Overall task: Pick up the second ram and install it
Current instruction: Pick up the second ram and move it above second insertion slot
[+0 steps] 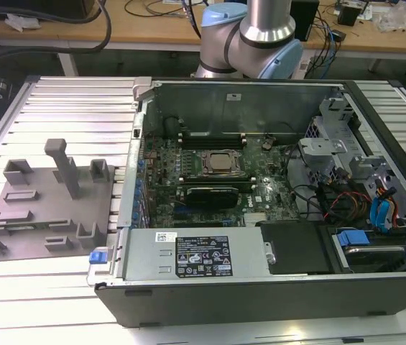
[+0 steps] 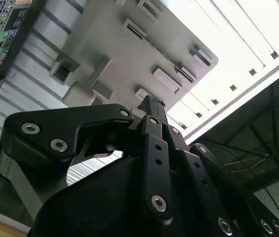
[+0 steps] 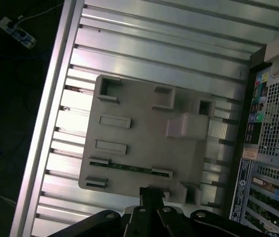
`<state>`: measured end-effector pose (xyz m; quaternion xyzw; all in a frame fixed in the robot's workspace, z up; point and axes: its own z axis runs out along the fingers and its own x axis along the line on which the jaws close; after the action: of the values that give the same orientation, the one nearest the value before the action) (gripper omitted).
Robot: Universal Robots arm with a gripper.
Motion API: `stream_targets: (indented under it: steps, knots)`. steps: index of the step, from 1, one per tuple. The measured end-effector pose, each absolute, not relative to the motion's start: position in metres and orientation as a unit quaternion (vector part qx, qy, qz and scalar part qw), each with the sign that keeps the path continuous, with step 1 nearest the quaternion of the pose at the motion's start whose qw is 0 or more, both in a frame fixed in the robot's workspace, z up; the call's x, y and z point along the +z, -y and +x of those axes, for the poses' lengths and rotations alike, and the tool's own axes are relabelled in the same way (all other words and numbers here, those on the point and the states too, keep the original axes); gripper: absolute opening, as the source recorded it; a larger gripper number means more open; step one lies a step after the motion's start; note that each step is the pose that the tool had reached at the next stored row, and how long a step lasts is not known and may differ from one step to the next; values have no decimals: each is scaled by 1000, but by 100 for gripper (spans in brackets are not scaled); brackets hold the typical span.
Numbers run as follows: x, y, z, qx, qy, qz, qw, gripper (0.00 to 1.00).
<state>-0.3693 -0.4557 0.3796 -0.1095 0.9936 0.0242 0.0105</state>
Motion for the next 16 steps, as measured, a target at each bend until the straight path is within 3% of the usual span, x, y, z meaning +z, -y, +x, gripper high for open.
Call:
stream_targets:
  steps: [16]
  knots:
    - [380, 456, -369, 25, -975, -222, 8, 8]
